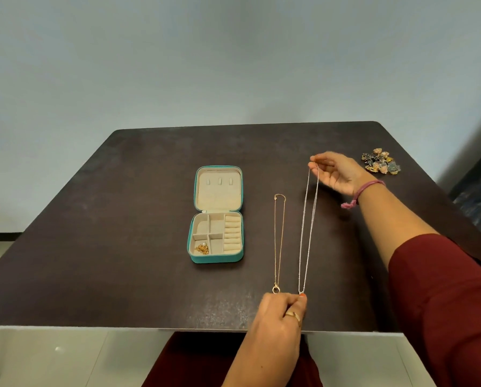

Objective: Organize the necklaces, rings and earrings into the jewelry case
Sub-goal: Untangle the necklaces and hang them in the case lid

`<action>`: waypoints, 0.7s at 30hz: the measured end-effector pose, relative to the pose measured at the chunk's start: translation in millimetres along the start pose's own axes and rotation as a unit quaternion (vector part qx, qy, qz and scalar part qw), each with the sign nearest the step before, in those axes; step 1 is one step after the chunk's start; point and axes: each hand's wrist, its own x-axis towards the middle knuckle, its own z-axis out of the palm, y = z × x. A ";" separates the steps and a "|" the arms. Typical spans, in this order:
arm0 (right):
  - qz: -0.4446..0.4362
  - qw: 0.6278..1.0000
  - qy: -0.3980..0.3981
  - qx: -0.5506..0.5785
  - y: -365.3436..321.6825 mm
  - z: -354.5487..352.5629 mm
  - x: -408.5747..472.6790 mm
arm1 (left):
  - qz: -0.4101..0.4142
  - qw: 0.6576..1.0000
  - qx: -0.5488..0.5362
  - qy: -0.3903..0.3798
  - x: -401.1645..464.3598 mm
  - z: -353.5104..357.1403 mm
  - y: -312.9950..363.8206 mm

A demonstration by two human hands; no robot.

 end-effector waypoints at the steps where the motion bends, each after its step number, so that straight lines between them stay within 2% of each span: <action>1: -0.006 0.998 0.002 -0.069 0.8 -0.2 2.3 | -0.047 0.999 -0.008 0.000 0.6 -0.6 4.2; 3: -0.032 0.976 -0.011 -0.216 2.3 -0.4 6.4 | -0.117 0.991 -0.061 -0.021 3.1 0.8 9.4; 5: -0.065 0.939 -0.027 -0.337 1.7 -0.3 10.4 | -0.177 0.974 -0.138 -0.030 5.9 0.7 13.5; 10: -0.152 0.818 -0.024 -0.554 -0.2 6.7 21.8 | -0.186 0.969 -0.157 -0.034 10.1 1.4 10.6; 13: -0.206 0.752 -0.008 -0.626 7.8 14.5 19.0 | -0.191 0.969 -0.156 -0.030 10.6 4.3 9.9; 16: -0.239 0.737 0.003 -0.632 18.1 16.6 14.8 | -0.190 0.971 -0.145 -0.025 9.1 5.9 11.4; 21: -0.256 0.748 0.038 -0.611 25.9 15.4 14.6 | -0.187 0.965 -0.183 -0.017 9.3 7.2 10.5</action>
